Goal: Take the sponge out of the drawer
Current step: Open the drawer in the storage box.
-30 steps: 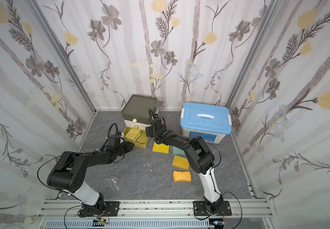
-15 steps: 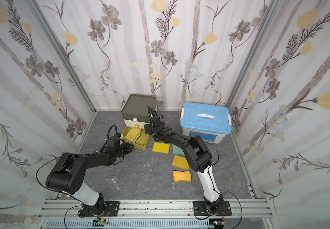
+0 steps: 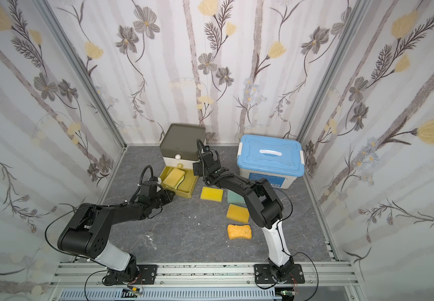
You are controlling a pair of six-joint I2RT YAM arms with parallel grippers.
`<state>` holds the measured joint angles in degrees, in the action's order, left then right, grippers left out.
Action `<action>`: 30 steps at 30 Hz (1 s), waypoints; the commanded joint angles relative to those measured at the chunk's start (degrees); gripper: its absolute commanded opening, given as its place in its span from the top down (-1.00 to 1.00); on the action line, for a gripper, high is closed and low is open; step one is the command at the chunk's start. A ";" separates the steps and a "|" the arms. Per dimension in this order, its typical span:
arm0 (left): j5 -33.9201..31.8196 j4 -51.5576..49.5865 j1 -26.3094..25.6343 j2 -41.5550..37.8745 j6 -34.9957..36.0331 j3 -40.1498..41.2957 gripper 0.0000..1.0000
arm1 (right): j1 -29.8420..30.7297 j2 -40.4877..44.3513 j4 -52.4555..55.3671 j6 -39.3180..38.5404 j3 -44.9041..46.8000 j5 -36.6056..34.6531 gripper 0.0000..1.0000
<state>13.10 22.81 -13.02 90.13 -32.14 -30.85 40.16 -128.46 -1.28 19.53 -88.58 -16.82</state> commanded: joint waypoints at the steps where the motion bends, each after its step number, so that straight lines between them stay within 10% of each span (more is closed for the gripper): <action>1: -0.89 -1.17 0.06 0.13 -0.87 0.01 0.46 | 0.81 2.64 -1.00 2.50 1.40 -2.15 -0.99; 16: -2.90 0.89 -0.17 -1.94 -1.32 1.86 0.30 | 7.86 7.08 0.39 12.26 3.32 18.88 -0.88; 30: -2.03 5.65 -0.11 -1.22 -2.04 3.42 0.11 | 10.37 -2.03 -1.88 17.72 -2.07 16.47 -0.72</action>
<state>10.79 25.47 -13.15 88.88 -33.47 -27.75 50.33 -129.47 -0.73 35.16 -89.45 2.17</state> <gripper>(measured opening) 0.447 0.863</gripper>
